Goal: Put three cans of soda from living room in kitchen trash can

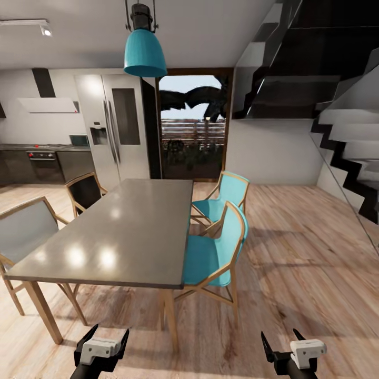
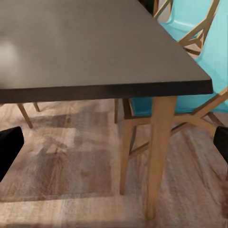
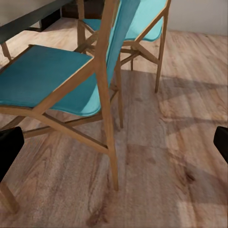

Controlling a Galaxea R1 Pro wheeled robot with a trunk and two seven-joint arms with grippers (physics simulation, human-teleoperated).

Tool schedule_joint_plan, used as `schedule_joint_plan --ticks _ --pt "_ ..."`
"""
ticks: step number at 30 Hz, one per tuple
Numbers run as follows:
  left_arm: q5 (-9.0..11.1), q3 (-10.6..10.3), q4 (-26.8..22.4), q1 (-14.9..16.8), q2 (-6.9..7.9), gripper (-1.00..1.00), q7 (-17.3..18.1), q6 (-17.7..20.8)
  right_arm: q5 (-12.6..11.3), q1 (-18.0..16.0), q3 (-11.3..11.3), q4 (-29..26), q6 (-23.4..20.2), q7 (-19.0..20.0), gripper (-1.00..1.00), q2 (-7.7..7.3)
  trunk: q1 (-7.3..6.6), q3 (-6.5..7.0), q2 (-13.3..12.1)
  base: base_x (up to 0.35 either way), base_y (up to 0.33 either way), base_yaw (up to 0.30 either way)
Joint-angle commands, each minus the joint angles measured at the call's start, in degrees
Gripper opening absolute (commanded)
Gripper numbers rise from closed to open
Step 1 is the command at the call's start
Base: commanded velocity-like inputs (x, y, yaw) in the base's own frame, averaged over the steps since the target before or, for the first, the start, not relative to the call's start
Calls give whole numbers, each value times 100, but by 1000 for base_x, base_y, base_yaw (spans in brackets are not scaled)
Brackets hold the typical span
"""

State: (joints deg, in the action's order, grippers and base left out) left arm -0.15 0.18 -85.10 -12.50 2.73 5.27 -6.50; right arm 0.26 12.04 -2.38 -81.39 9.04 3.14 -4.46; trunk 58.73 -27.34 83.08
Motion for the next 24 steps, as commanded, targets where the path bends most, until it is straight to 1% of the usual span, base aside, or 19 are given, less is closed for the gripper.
schedule_joint_plan --ticks 1,18,24 --pt "-3 0 1 1 0 100 0 0 0 0 0 0 1 3 100 -1 0 -3 0 0 0 224" --pt "-6 -7 2 -3 0 100 0 0 16 0 12 -6 16 22 100 8 0 -50 0 0 0 225" --pt "-6 -8 2 -6 0 100 0 0 9 0 10 -8 19 25 100 1 0 -55 0 0 0 93"
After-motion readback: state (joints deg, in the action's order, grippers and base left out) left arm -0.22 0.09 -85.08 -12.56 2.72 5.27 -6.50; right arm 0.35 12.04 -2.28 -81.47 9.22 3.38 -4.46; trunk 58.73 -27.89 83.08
